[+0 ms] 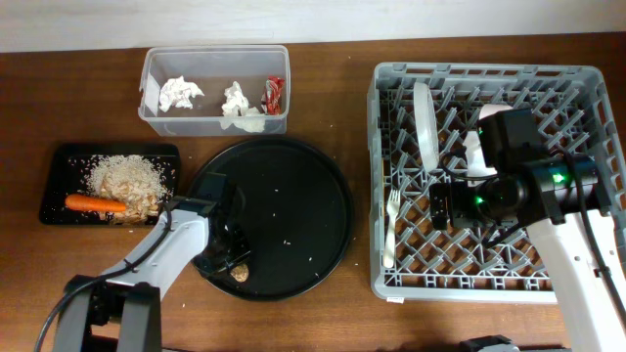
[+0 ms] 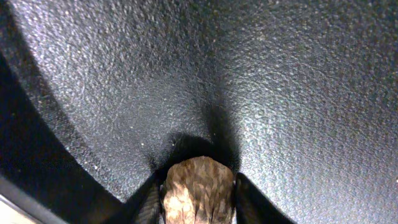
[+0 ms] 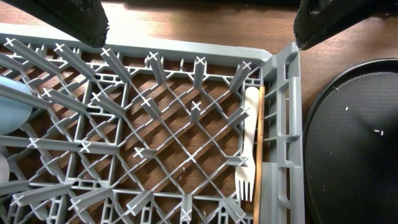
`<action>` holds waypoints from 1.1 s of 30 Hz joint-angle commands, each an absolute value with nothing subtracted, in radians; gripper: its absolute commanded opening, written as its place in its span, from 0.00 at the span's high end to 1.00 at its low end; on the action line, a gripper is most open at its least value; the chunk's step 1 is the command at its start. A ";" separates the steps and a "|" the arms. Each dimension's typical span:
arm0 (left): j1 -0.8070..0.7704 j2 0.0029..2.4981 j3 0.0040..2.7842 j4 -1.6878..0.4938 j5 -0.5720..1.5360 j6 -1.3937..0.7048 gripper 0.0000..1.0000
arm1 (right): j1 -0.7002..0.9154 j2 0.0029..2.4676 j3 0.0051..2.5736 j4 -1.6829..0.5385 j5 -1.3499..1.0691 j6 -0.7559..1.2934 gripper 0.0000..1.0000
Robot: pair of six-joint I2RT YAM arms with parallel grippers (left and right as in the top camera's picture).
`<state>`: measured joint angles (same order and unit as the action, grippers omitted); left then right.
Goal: Sort waste into correct bins and load items into the dishwasher rack
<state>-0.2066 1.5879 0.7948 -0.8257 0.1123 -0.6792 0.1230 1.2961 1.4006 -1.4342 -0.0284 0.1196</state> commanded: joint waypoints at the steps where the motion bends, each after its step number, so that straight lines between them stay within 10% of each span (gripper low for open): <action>1: -0.207 1.598 0.850 -0.831 0.112 -0.674 0.75 | 0.116 1.298 1.401 -1.437 -0.041 0.109 0.01; 15: 0.334 1.607 1.199 -0.750 0.000 -0.544 0.86 | 0.116 1.298 1.401 -1.437 -0.042 0.109 0.01; 20: 0.363 1.624 1.196 -0.760 -0.001 -0.544 0.61 | 0.116 1.298 1.401 -1.440 -0.042 0.109 0.01; 21: 0.363 1.624 1.196 -0.767 -0.001 -0.544 0.42 | 0.116 1.298 1.401 -1.441 -0.042 0.109 0.01; 28: 0.300 1.607 1.203 -0.787 0.174 -0.446 0.39 | 0.117 1.298 1.401 -1.406 -0.164 0.110 0.02; 33: -0.154 1.595 1.203 -0.920 0.094 -0.196 0.20 | 0.116 1.315 1.402 -1.192 -0.190 0.109 0.01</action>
